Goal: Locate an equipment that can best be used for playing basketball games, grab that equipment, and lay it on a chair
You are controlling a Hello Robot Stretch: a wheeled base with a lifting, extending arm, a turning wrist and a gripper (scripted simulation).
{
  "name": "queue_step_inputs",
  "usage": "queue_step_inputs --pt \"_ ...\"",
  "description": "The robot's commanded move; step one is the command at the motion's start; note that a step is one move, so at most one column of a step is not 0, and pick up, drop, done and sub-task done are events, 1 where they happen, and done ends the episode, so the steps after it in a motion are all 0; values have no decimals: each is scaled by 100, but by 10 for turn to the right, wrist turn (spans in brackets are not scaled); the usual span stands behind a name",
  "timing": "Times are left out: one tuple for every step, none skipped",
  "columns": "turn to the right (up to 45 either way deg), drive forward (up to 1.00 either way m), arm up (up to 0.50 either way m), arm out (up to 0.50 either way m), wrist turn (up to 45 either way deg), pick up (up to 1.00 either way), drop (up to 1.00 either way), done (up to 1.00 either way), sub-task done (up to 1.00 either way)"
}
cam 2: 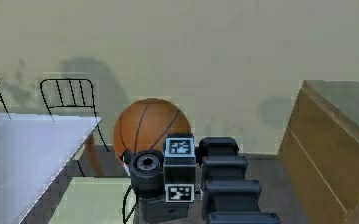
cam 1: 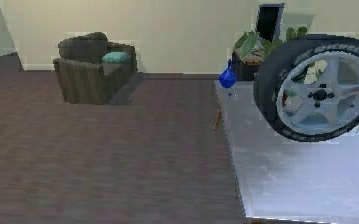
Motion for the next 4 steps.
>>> queue_step_inputs --pt "0 85 0 0 0 0 0 0 0" --pt "-450 0 0 0 0 0 0 0 0" --pt "-450 0 0 0 0 0 0 0 0" --pt "-450 0 0 0 0 0 0 0 0"
